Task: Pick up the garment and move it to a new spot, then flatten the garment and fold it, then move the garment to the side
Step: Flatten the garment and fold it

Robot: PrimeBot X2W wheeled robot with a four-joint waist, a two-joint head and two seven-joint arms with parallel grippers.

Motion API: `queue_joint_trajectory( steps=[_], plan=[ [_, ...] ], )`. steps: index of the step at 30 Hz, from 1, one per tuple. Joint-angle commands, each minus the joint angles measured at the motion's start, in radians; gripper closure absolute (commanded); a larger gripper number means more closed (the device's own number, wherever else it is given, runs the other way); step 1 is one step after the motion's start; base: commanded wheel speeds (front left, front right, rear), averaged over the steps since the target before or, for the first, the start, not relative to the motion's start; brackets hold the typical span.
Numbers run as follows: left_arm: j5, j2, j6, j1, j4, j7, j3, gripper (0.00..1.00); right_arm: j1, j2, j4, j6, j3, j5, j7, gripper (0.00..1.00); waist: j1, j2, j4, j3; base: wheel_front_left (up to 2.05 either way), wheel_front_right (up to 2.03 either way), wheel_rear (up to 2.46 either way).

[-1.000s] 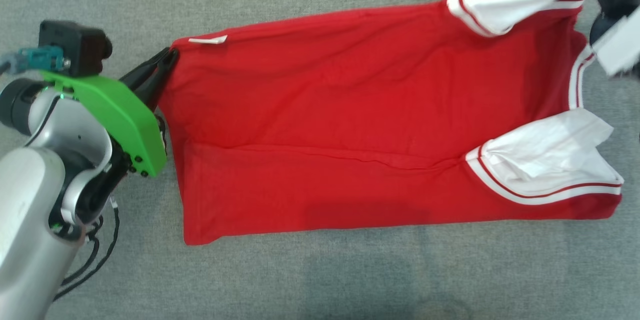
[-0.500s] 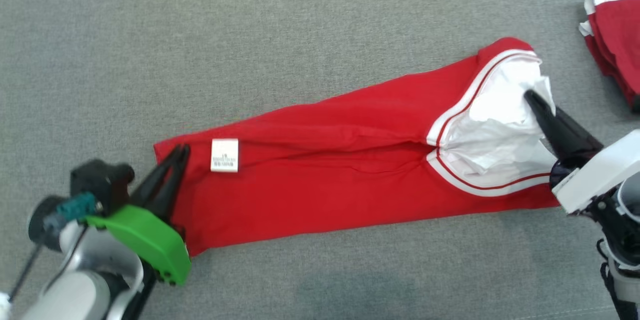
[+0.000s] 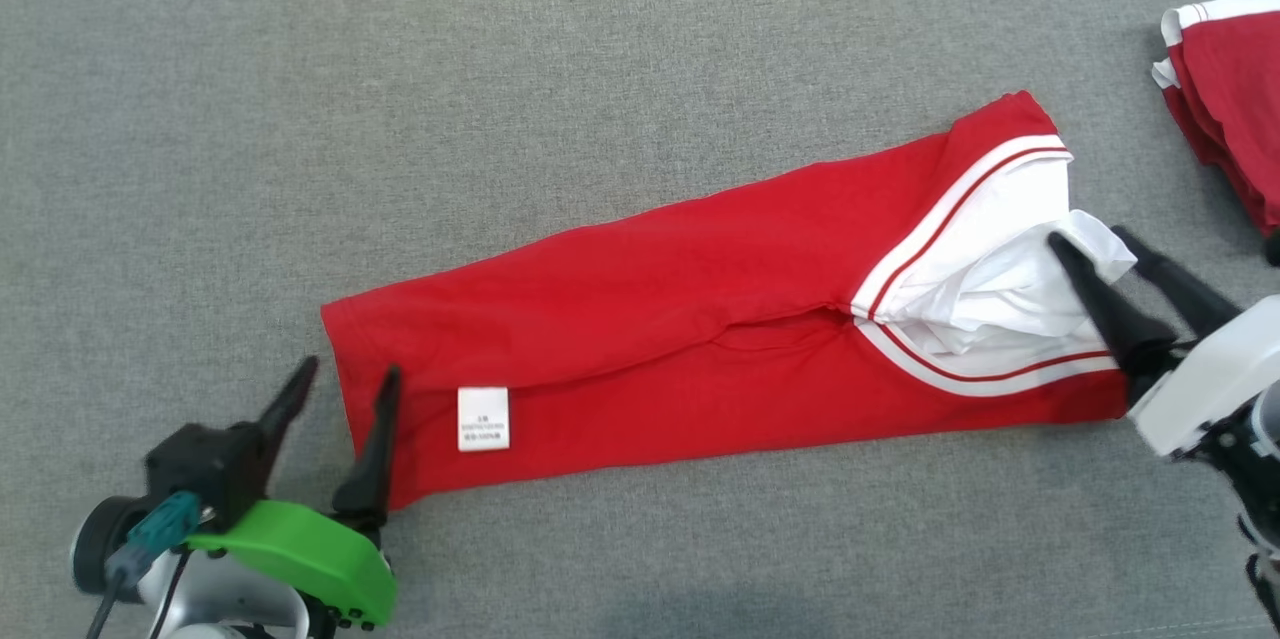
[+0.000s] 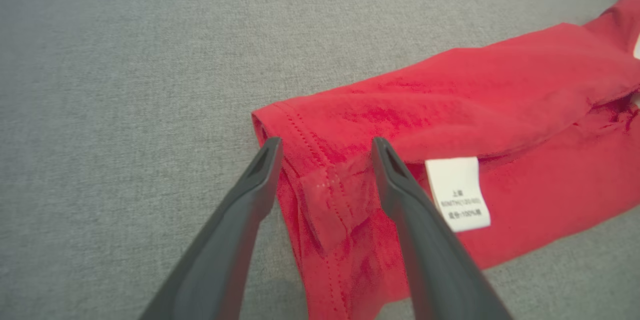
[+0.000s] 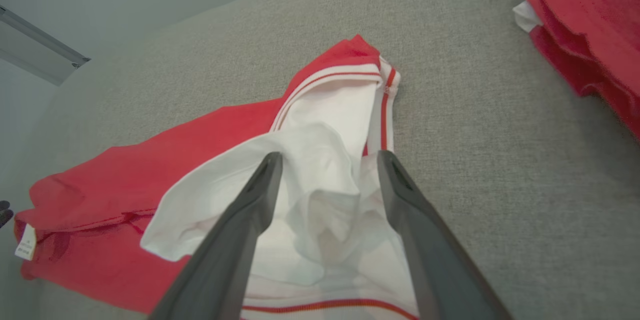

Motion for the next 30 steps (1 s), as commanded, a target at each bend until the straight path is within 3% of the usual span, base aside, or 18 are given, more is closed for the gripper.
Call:
queue_joint_trajectory(
  steps=[1, 9, 18, 27, 28, 30],
  plan=[
    [0.006, -0.007, 0.01, 0.017, 0.0, -0.014, 0.008, 0.0, -0.005, 0.0, -0.006, 0.0, -0.011, 0.003, 0.004, 0.0, 0.0001, 0.0072, 0.002, -0.005, 0.0, 0.0, 0.0],
    [0.051, -0.029, 0.101, 0.072, 0.005, -0.216, 0.111, 0.0, -0.078, 0.044, 0.046, 0.0, -0.088, -0.063, 0.099, 0.0, 0.0001, 0.0072, 0.034, -0.009, 0.0, 0.0, 0.0],
    [0.049, -0.08, 0.081, 0.058, 0.037, -0.277, 0.135, 0.0, -0.089, 0.061, 0.222, 0.0, -0.117, -0.117, 0.132, 0.0, 0.0001, 0.0072, 0.121, -0.002, 0.0, 0.0, 0.0],
    [0.038, -0.135, 0.05, 0.088, 0.051, -0.294, 0.164, 0.0, -0.068, 0.066, 0.302, 0.0, -0.089, 0.014, 0.242, 0.0, 0.0001, 0.0072, 0.154, -0.003, 0.0, 0.0, 0.0],
    [0.037, -0.137, 0.048, 0.093, 0.052, -0.294, 0.168, 0.0, -0.077, 0.069, 0.304, 0.001, -0.087, 0.039, 0.239, 1.0, 0.0001, 0.0072, 0.155, -0.006, 0.0, 0.0, 0.0],
    [0.034, -0.141, 0.041, 0.1, 0.056, -0.295, 0.176, 0.0, -0.091, 0.068, 0.31, 0.0, -0.083, 0.095, 0.242, 1.0, 0.0001, 0.0072, 0.153, -0.015, 0.0, 0.0, 0.0]
  ],
)
